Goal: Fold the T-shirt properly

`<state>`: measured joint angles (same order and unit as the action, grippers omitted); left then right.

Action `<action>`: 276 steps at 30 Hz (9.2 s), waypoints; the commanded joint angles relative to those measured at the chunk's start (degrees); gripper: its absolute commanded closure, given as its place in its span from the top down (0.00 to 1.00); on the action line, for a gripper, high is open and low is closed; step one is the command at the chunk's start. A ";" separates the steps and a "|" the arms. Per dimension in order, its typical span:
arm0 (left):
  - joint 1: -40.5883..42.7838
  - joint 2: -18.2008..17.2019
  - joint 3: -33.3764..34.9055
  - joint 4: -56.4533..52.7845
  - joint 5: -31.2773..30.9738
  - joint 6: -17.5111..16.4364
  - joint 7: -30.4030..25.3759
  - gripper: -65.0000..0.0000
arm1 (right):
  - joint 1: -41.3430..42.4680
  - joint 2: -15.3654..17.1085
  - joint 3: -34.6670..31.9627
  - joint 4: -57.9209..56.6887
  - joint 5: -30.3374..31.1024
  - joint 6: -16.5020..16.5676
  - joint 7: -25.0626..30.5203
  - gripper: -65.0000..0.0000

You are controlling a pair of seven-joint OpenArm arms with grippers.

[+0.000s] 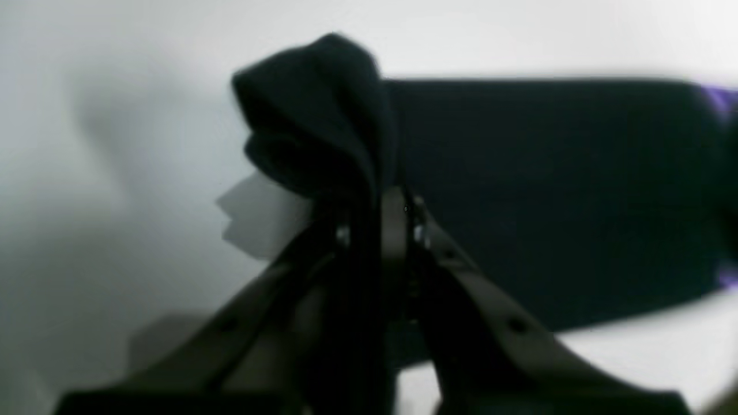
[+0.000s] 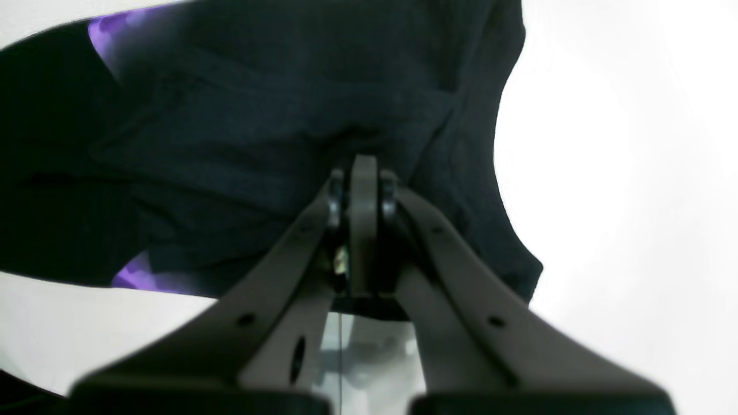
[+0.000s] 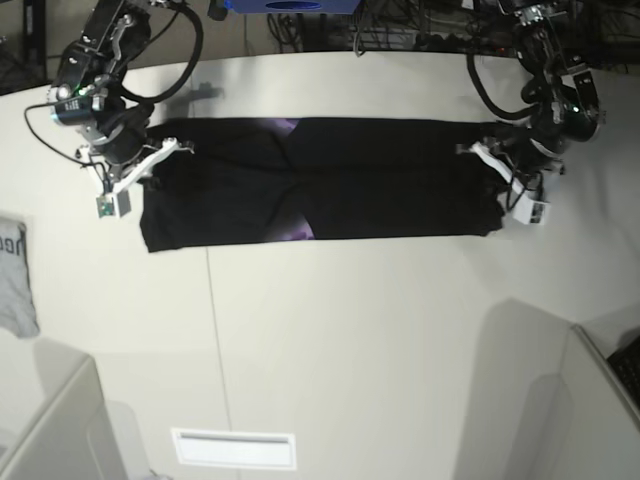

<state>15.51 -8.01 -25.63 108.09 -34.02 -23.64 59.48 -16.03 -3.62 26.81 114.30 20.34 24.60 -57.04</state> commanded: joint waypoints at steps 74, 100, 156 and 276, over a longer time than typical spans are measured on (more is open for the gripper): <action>-15.02 12.98 29.19 -16.09 -1.01 15.42 -1.51 0.51 | 0.69 0.41 0.58 0.91 0.54 0.41 1.26 0.00; -1.57 1.37 16.35 3.07 -1.10 14.98 -1.77 0.00 | 13.26 0.85 12.45 -4.02 0.54 0.50 -11.32 0.18; -0.43 8.05 11.96 -9.15 15.16 5.13 -13.20 0.00 | 18.36 6.30 14.64 -24.32 25.42 -0.12 -22.96 0.00; -9.66 16.49 7.47 -14.95 -5.14 4.17 -2.74 0.95 | 7.11 7.09 -26.15 -6.56 13.99 -22.53 4.42 0.00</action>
<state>6.61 8.10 -18.55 91.88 -37.60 -19.07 57.49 -9.54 3.40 0.49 106.52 33.61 1.91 -53.71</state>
